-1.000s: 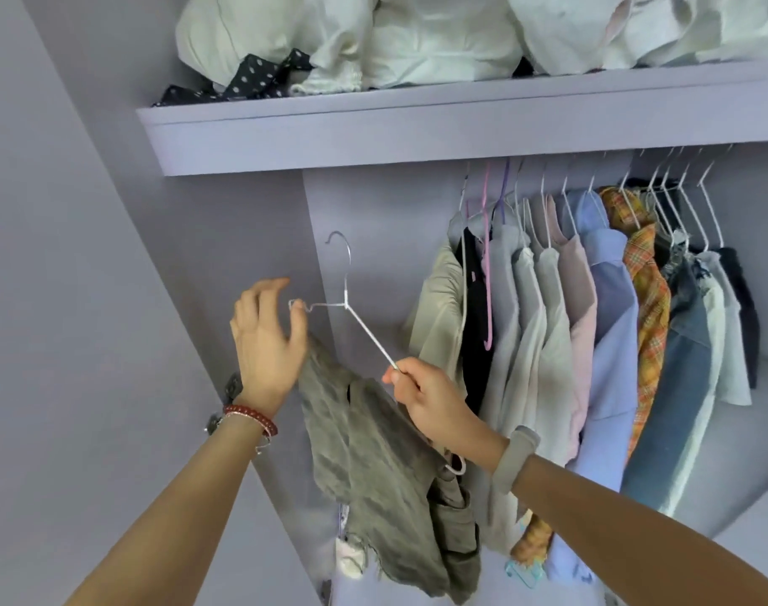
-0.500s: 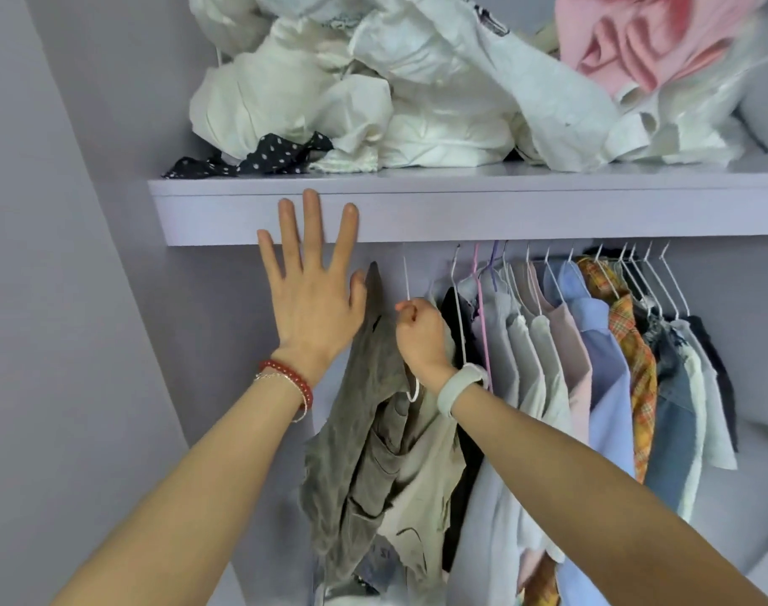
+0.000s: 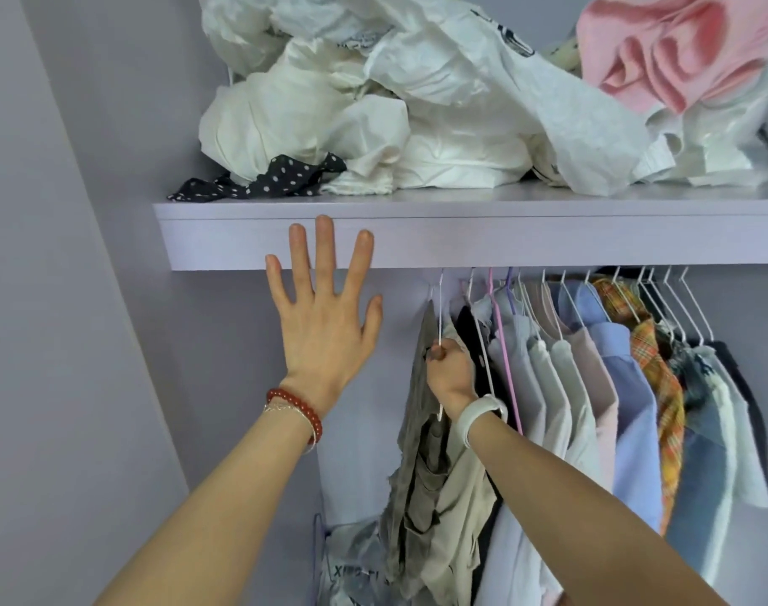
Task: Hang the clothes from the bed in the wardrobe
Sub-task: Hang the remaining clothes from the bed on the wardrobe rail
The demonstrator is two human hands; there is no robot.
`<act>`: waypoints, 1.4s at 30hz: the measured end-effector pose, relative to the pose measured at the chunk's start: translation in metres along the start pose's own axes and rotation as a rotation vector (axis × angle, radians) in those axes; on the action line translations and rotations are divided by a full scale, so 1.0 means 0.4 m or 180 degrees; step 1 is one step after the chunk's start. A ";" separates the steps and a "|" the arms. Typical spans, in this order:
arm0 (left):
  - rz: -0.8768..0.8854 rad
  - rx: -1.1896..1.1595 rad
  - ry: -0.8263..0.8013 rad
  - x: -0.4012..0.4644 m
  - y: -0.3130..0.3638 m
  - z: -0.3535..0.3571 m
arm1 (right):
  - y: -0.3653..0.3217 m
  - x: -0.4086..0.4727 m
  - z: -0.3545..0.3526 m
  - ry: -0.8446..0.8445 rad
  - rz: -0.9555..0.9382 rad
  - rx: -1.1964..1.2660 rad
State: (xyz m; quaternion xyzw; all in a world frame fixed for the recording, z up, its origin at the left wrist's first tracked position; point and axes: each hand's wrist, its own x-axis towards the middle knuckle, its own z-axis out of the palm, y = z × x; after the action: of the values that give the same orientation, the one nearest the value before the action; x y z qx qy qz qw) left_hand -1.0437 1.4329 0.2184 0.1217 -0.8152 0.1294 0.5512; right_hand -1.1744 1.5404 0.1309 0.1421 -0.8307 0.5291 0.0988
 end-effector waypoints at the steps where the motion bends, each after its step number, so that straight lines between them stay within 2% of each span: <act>1: -0.0006 -0.0022 -0.0004 0.001 0.000 -0.003 | 0.005 -0.016 -0.007 -0.0073 -0.0035 0.0064; 4: -0.0085 -0.0295 0.0021 -0.003 0.007 -0.014 | 0.006 -0.078 -0.050 -0.0297 -0.0169 0.0172; 7: -0.0375 -0.0882 -0.0009 -0.059 0.043 -0.019 | 0.009 -0.150 -0.127 -0.0146 -0.0765 0.0037; 11: -0.0381 -0.1507 -0.0460 -0.179 0.145 -0.009 | 0.061 -0.264 -0.265 0.0282 -0.1379 -0.0853; 14: -0.0072 -0.1887 -0.0944 -0.253 0.259 -0.009 | 0.148 -0.368 -0.380 0.0480 -0.1300 -0.1637; 19: 0.0675 -0.2465 -0.1668 -0.416 0.494 -0.083 | 0.321 -0.620 -0.599 0.0511 -0.0080 -0.2482; 25: 0.1399 -0.3218 -0.2749 -0.635 0.768 -0.277 | 0.461 -1.021 -0.836 0.0862 0.1491 -0.2797; 31: 0.2505 -0.3756 -0.3257 -0.809 1.066 -0.567 | 0.546 -1.443 -1.050 0.1387 0.2603 -0.2587; 37: 0.3611 -0.4180 -0.3631 -1.027 1.358 -0.927 | 0.614 -1.869 -1.208 0.2131 0.3748 -0.2012; 42: 0.4785 -0.4153 -0.4454 -1.260 1.486 -1.216 | 0.616 -2.214 -1.240 0.2847 0.4715 -0.1432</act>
State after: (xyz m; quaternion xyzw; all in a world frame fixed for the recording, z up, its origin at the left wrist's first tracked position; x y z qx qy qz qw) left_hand -0.6418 2.1857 -0.1215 -0.6376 -0.7158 -0.1113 -0.2623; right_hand -0.4189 2.2052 -0.1489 -0.6733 -0.6773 0.2877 0.0720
